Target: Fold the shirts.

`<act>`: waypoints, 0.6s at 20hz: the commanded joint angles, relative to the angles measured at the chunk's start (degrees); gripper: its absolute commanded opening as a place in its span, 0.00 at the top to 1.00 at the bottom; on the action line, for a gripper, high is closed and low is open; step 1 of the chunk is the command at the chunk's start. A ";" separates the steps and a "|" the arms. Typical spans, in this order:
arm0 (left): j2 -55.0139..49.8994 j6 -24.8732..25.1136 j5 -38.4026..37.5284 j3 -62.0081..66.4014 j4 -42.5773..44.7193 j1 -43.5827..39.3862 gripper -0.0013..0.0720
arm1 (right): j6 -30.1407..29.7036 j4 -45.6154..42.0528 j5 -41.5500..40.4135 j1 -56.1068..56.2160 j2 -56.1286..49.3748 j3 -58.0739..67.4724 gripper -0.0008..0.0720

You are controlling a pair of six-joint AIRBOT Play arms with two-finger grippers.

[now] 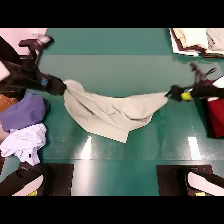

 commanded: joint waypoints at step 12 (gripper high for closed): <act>5.73 -3.63 -2.05 47.71 1.07 0.04 0.95 | 0.44 0.11 15.98 -19.26 21.05 46.80 0.96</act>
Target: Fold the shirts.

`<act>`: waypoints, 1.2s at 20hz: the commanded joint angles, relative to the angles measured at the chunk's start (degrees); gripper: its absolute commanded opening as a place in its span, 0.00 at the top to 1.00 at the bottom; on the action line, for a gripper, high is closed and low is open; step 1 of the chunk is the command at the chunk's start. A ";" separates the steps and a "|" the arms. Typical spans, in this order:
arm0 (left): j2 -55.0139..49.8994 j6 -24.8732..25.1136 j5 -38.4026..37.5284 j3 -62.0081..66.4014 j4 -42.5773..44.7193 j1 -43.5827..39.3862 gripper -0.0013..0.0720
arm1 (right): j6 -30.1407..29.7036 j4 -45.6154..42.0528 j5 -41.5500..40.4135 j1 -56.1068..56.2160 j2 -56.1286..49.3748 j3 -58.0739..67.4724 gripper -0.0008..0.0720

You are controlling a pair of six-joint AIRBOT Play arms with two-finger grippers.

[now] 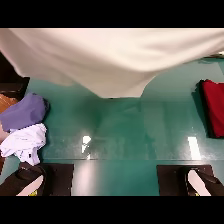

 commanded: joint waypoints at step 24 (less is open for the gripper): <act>-33.83 4.13 12.24 -31.89 -0.20 2.16 0.93 | 6.25 -3.80 7.10 11.17 -50.16 11.47 0.33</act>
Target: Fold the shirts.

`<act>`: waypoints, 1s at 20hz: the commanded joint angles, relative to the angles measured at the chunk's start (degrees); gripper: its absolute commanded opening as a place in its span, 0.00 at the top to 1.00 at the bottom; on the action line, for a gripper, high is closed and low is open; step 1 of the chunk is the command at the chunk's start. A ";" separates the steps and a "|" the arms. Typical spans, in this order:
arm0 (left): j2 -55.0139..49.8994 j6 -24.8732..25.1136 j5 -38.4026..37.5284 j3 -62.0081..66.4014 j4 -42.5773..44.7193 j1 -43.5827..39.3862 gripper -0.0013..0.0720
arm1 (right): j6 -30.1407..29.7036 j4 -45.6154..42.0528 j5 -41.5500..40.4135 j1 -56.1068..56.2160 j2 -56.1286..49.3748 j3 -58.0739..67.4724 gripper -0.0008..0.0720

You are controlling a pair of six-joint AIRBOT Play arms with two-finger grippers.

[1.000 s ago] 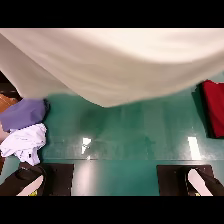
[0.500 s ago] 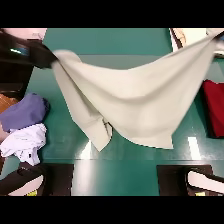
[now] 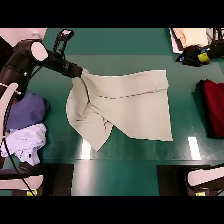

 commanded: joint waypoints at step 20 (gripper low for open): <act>20.02 -3.32 -9.38 -30.05 -3.50 17.18 0.14 | -3.08 3.15 9.92 -2.38 16.39 -18.62 0.37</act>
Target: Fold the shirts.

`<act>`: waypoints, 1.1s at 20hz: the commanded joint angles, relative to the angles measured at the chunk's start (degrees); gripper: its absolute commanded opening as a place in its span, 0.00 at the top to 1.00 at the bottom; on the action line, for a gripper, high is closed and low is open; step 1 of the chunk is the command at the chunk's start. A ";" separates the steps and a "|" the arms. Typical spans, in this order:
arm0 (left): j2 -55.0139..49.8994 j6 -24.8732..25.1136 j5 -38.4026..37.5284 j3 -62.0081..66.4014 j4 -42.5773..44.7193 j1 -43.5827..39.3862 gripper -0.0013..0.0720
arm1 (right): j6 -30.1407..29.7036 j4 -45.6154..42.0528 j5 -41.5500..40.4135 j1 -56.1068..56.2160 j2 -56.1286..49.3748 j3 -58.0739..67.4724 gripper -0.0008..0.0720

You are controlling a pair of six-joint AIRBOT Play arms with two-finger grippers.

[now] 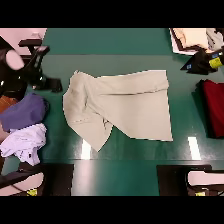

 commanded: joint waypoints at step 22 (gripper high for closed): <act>8.59 11.17 16.41 -41.22 -36.22 10.56 0.57 | -1.27 0.87 -11.32 0.02 20.33 -27.50 0.37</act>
